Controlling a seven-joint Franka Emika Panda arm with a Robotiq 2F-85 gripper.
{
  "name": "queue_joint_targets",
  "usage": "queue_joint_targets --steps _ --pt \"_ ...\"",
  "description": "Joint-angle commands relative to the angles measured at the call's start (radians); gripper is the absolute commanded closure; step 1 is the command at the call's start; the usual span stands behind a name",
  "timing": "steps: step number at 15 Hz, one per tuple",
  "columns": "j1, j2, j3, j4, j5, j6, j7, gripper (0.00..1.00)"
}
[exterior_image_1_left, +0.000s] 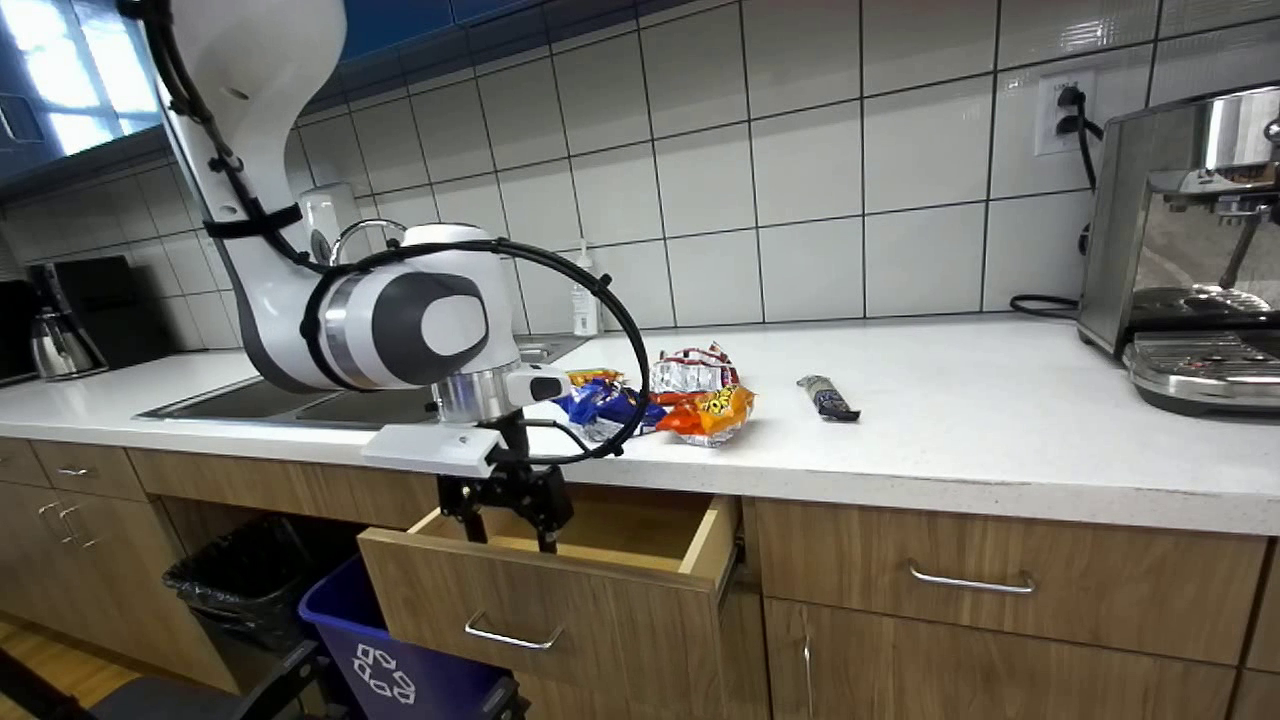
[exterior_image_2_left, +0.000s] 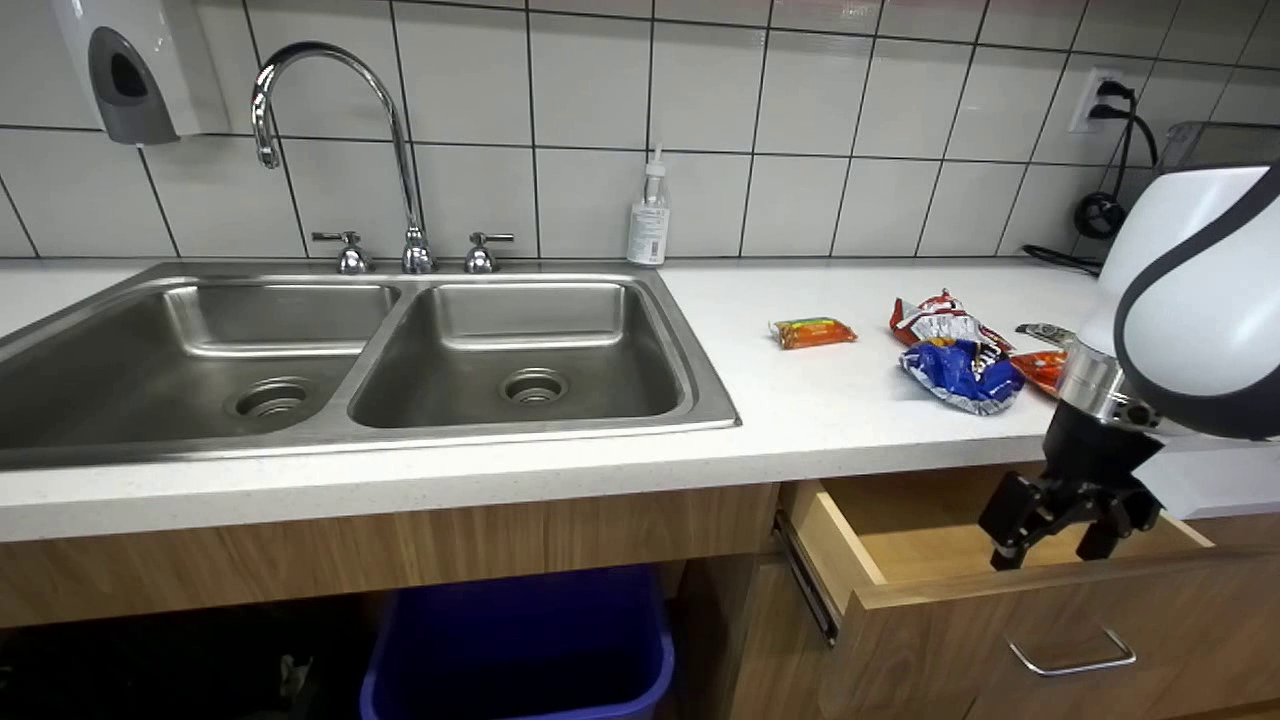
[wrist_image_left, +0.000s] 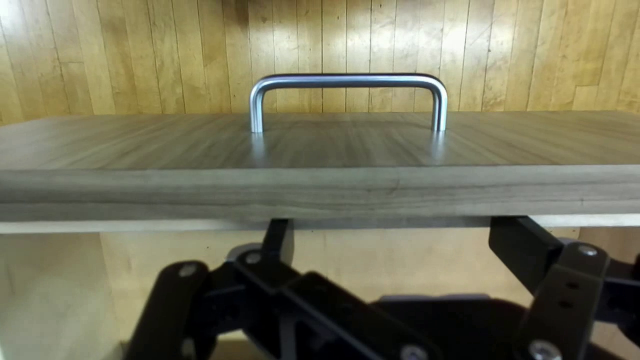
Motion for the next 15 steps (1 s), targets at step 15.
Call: queue_joint_targets --steps 15 --pt "0.010 -0.057 0.019 -0.096 0.015 -0.025 -0.023 0.00"
